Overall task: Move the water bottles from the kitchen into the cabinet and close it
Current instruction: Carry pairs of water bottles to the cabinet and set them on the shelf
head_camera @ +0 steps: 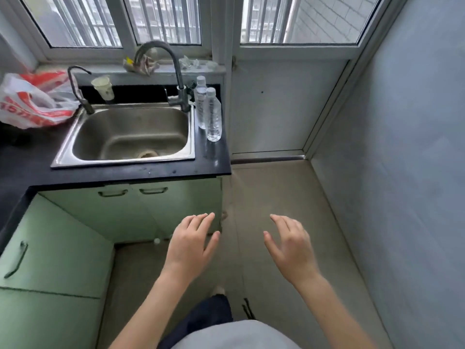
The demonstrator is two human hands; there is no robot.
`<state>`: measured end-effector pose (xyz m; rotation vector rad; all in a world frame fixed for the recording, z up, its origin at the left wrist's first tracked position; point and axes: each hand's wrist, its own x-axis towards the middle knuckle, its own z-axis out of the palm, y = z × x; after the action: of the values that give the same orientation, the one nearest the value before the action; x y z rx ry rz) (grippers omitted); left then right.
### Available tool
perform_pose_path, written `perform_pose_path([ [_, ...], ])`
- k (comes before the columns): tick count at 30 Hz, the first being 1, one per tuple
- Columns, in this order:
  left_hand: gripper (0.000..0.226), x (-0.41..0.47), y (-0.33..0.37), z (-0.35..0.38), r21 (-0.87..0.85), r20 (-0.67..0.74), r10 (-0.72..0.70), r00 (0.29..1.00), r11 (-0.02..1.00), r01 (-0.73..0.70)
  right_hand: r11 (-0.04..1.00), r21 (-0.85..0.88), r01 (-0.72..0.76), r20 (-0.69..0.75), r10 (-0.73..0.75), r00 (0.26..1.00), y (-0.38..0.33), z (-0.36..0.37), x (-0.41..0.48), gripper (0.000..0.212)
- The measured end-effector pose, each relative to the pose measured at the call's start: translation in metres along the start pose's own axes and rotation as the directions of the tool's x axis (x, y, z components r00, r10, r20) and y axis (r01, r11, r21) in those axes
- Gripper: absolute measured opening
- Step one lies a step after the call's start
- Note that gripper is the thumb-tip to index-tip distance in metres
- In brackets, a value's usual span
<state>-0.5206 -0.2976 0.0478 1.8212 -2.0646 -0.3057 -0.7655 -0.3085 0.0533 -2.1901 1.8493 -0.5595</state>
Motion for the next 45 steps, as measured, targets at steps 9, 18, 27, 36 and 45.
perform_pose_path([
  [9,0.053,0.206,-0.031,-0.016,0.057,-0.088,-0.017,0.996,0.998,0.022,0.999,0.043,0.025,-0.054,-0.023,0.998,0.031,-0.004,0.198,0.052],
  [18,0.055,0.283,-0.001,0.058,0.072,-0.105,-0.383,0.918,0.918,0.391,0.972,0.066,0.225,0.205,-0.234,0.95,0.119,0.026,0.355,0.054],
  [27,0.061,0.374,0.04,0.053,-0.06,-0.307,-0.693,0.652,0.698,0.714,0.837,0.164,0.521,0.238,-0.547,0.803,0.141,-0.004,0.54,0.042],
  [36,0.066,0.407,0.028,0.095,-0.176,-0.313,-0.877,0.364,0.431,0.885,0.69,0.284,0.666,0.384,-0.718,0.58,0.106,0.067,0.616,0.042],
  [45,0.07,0.451,0.009,0.089,-0.306,-0.348,-0.932,0.104,0.218,0.927,0.48,0.391,0.785,0.416,-0.853,0.315,0.049,0.103,0.692,0.044],
])
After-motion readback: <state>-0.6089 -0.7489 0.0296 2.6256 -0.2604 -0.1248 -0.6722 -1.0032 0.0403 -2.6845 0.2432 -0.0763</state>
